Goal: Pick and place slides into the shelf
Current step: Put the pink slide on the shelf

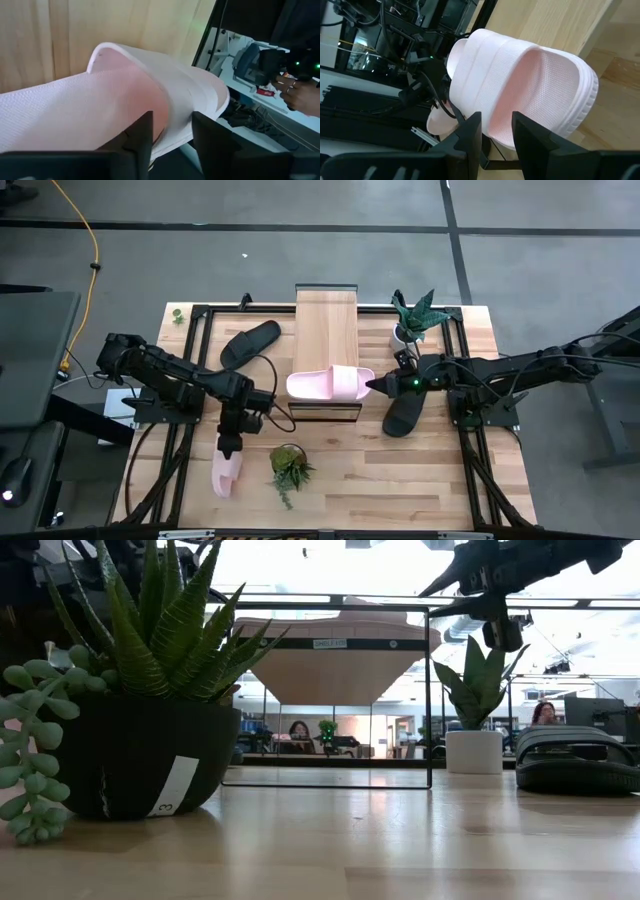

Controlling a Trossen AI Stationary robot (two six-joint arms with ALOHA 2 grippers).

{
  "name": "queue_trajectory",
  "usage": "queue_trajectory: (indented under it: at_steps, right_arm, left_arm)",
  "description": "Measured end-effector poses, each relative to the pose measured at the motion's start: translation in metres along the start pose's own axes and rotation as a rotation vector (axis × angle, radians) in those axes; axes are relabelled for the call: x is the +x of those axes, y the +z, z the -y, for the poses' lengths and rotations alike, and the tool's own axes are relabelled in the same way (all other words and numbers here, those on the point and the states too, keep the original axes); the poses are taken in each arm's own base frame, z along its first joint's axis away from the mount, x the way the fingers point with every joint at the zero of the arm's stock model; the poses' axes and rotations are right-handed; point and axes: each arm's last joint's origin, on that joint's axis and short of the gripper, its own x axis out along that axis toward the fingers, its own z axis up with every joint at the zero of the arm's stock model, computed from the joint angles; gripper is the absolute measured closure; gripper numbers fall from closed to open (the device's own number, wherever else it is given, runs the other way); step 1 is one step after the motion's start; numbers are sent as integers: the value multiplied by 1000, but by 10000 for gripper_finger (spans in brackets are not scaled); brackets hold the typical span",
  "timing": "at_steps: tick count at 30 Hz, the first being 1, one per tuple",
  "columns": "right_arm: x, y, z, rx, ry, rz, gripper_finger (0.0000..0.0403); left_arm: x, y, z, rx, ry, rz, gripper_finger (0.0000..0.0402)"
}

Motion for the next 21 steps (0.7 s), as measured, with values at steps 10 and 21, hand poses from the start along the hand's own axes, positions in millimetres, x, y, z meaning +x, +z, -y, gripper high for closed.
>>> queue_trajectory:
  at_steps: [10, 21]
  right_arm:
    - [0, 0, 0, 0, -7, 12, 304]
    - [0, 0, 0, 0, -9, 12, 304]
  left_arm:
    - [0, 0, 0, -2, -6, -2, 393]
    - [0, -2, 0, -52, -23, -24, 397]
